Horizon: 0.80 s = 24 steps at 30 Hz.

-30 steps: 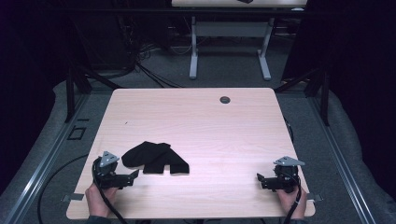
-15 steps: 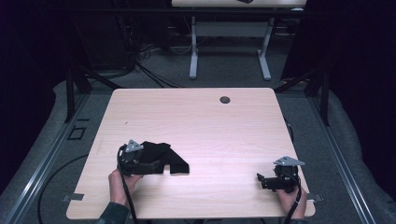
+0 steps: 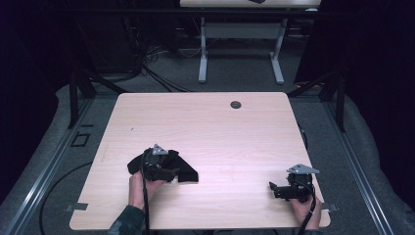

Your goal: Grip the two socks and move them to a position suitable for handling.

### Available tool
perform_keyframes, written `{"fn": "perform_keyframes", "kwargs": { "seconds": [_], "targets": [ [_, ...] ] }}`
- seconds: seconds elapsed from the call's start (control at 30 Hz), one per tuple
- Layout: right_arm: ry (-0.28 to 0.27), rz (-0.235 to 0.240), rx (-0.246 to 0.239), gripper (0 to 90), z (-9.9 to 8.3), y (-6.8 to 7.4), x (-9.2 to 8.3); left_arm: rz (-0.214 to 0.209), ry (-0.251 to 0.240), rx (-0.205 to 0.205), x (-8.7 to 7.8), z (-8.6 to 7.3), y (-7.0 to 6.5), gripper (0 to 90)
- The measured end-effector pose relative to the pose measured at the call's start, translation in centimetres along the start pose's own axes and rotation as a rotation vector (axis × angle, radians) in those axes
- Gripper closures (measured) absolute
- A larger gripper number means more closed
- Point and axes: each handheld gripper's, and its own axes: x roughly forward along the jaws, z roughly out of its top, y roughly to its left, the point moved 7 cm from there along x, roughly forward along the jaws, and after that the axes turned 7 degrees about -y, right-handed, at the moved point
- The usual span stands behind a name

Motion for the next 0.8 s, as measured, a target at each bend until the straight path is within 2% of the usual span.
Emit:
{"fn": "perform_keyframes", "kwargs": {
  "seconds": [0.13,0.23,0.27,0.3,0.33,0.5,0.53,0.8],
  "targets": [
    [0.003,0.003,-0.005,0.8,0.0,0.0,0.0,0.011,0.007,-0.005,0.1,0.0,0.1,44.4],
    [0.005,0.003,-0.007,0.8,0.0,0.0,-0.1,0.027,0.009,0.017,0.1,0.1,0.2,49.9],
    [0.006,0.004,-0.008,0.8,0.0,0.0,-0.1,0.036,0.009,0.027,0.1,0.2,0.3,53.6],
    [0.005,0.002,-0.007,0.9,0.0,0.0,-0.1,0.036,0.011,0.036,0.0,0.2,0.3,61.6],
    [0.005,0.002,-0.007,0.9,0.0,0.0,-0.1,0.04,0.01,0.041,0.0,0.2,0.3,61.6],
    [0.004,0.003,-0.008,1.1,0.0,0.0,-0.1,0.065,-0.007,0.082,-0.2,0.5,0.3,80.2],
    [0.004,0.003,-0.008,1.2,0.0,0.0,-0.1,0.069,-0.012,0.091,-0.3,0.6,0.3,82.3],
    [0.002,0.004,-0.006,1.2,0.0,0.0,-0.1,0.083,-0.07,0.089,-2.0,2.2,0.5,83.6]
  ]
}}
